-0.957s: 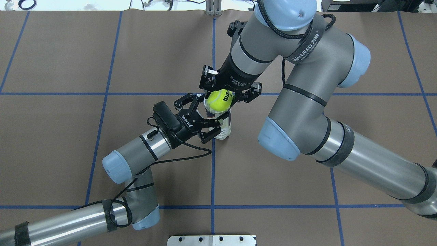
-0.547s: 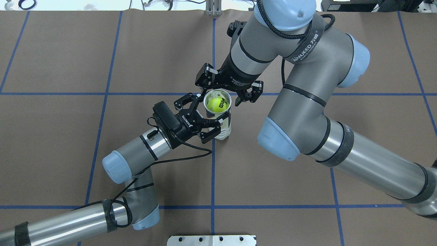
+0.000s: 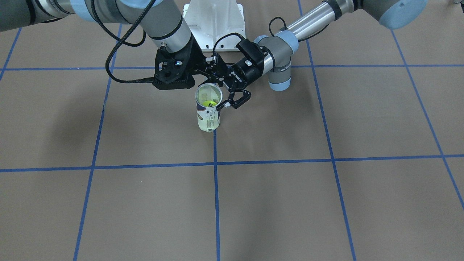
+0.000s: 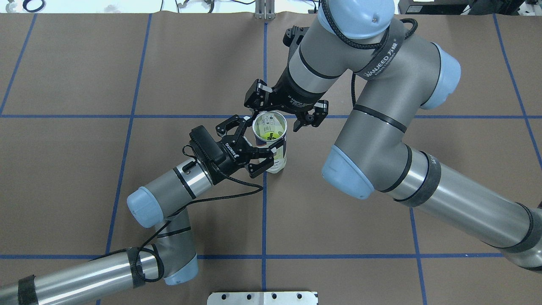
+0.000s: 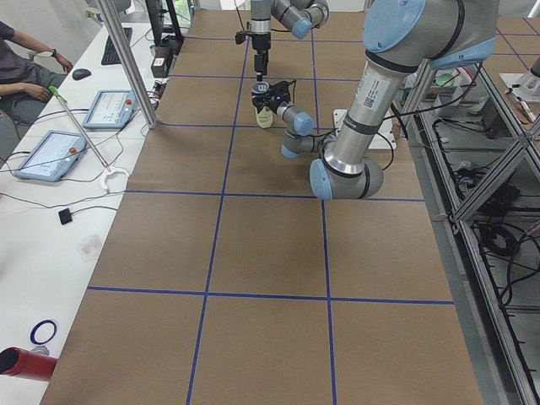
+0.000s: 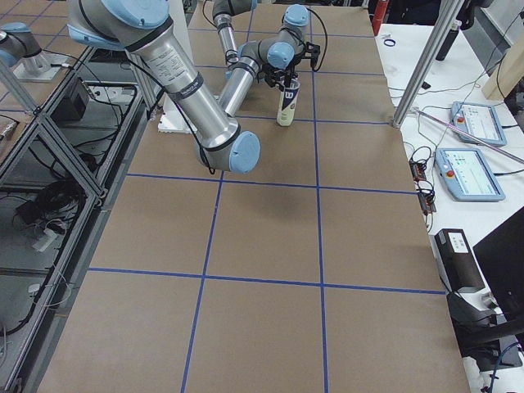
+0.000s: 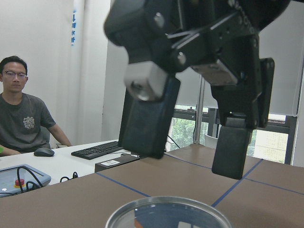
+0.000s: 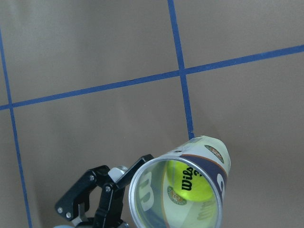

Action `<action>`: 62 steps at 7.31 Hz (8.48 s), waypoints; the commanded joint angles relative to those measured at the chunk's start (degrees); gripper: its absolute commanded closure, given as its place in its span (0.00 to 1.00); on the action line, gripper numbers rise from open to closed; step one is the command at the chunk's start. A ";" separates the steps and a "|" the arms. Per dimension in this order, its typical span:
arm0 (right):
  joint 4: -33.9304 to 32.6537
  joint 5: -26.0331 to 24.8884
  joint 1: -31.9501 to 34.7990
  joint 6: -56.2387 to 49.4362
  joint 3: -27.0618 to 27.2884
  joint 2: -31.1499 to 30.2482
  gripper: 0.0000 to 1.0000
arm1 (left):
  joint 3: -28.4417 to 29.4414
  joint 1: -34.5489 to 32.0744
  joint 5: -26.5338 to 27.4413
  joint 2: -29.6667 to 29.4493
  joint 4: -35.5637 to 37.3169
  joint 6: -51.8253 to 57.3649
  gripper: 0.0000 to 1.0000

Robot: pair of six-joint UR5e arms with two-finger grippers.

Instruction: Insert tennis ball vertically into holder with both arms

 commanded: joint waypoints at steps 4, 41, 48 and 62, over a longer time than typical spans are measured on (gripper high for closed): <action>1.69 0.86 3.47 -0.83 0.26 -2.38 0.01 | -4.34 0.00 0.00 2.44 -0.18 -0.41 0.01; -3.49 8.24 43.98 -71.23 -13.01 -33.59 0.01 | -26.07 -66.39 -65.94 39.81 94.21 0.30 0.01; -5.52 10.35 44.87 -72.81 -13.18 -33.15 0.00 | -25.89 -66.27 -67.06 39.99 93.87 0.72 0.01; -5.16 6.84 43.38 -72.55 -13.89 -32.88 0.00 | -27.39 -64.51 -66.00 39.64 106.32 11.70 0.01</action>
